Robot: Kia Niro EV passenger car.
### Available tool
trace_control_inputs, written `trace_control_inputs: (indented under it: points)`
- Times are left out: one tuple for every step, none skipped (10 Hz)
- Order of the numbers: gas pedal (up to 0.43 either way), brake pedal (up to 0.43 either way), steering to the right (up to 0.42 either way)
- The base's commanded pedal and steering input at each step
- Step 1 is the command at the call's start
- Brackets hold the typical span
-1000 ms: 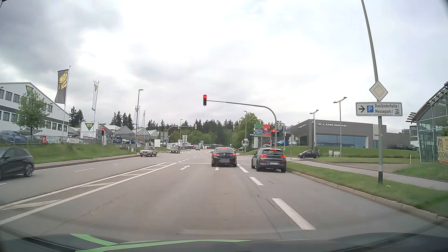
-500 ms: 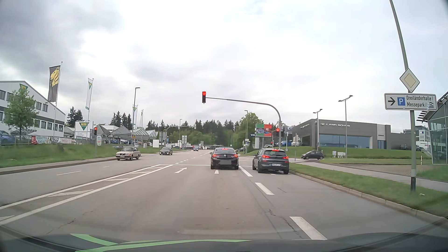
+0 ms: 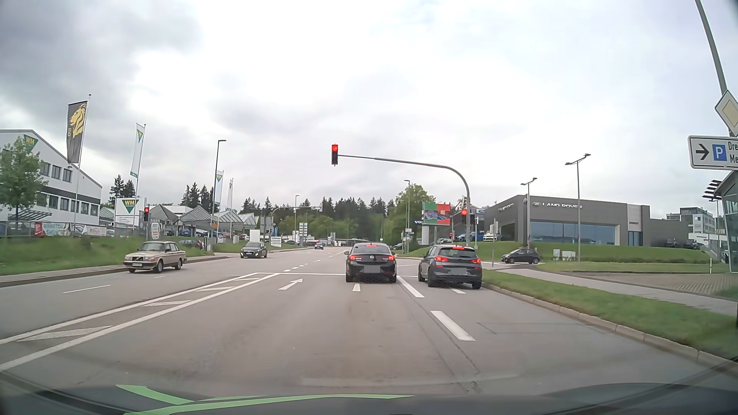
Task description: Follow the waypoints while adhering to traffic rules and regulations
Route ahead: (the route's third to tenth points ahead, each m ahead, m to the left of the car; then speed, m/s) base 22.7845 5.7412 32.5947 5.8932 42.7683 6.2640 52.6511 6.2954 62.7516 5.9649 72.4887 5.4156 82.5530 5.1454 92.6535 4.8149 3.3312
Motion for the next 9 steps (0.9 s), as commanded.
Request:
trace_control_inputs:
  points:
    - [0.000, 0.000, 0.000]
    - [0.000, 0.000, -0.001]
    - [0.000, 0.000, 0.000]
    - [0.000, 0.000, 0.000]
    - [0.000, 0.000, 0.000]
    - [0.000, 0.000, 0.002]
    - [0.000, 0.000, 0.003]
    - [0.000, 0.000, 0.003]
    - [0.000, 0.000, 0.002]
